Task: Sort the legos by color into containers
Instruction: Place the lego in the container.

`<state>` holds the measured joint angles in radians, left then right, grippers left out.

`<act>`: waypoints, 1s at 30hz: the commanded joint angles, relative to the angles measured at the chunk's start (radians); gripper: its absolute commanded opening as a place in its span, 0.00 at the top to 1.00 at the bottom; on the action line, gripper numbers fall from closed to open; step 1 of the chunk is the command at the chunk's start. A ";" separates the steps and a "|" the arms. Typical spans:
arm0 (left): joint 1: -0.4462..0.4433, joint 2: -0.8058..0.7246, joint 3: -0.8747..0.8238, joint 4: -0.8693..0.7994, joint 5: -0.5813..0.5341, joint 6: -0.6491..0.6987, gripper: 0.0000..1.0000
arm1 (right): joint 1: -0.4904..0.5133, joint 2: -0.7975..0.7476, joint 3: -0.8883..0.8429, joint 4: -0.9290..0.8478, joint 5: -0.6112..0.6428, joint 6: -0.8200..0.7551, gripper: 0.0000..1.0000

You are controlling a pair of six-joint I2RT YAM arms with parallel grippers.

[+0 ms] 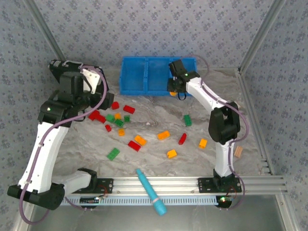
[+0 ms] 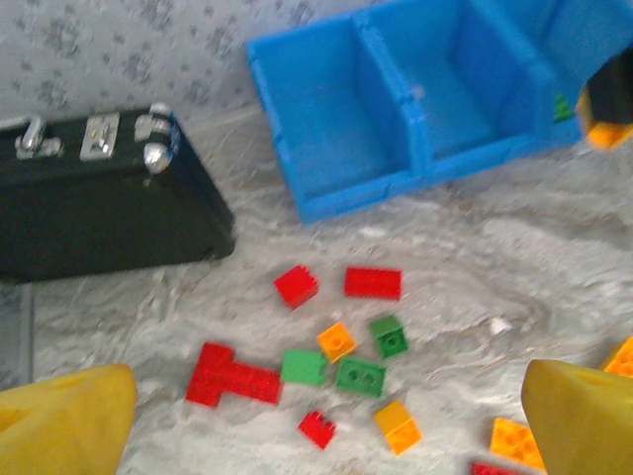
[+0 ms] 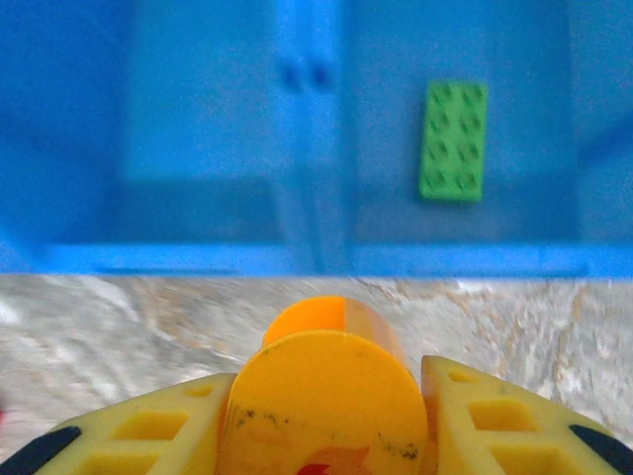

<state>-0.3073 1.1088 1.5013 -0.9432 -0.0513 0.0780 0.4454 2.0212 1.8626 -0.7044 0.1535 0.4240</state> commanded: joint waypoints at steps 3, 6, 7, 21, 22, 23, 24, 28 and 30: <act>0.019 -0.080 -0.086 0.080 -0.071 0.048 0.00 | 0.027 0.056 0.159 -0.051 0.004 -0.093 0.68; 0.033 -0.117 -0.171 0.148 -0.078 0.049 0.00 | 0.023 0.179 0.318 -0.089 -0.015 -0.110 0.68; 0.042 -0.127 -0.201 0.168 -0.079 0.040 0.00 | 0.024 0.222 0.373 -0.094 -0.021 -0.126 0.68; 0.346 0.011 -0.404 0.241 0.039 -0.307 0.00 | 0.035 0.504 0.671 -0.027 -0.047 -0.244 0.63; 0.351 0.048 -0.399 0.226 0.045 -0.329 0.00 | 0.035 0.502 0.663 -0.026 -0.046 -0.244 0.61; 0.363 0.085 -0.402 0.227 0.064 -0.352 0.01 | 0.035 0.497 0.649 -0.023 -0.046 -0.241 0.59; 0.376 0.116 -0.411 0.236 0.086 -0.373 0.01 | 0.035 0.492 0.637 -0.020 -0.051 -0.237 0.57; 0.426 0.231 -0.480 0.332 0.147 -0.491 0.03 | 0.038 0.450 0.590 0.001 -0.081 -0.233 0.47; 0.445 0.267 -0.516 0.387 0.144 -0.563 0.03 | 0.040 0.424 0.557 0.026 -0.100 -0.237 0.41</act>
<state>0.1123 1.3506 1.0214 -0.6312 0.0448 -0.3477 0.4778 2.5179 2.4493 -0.7101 0.0875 0.1947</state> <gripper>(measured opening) 0.970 0.578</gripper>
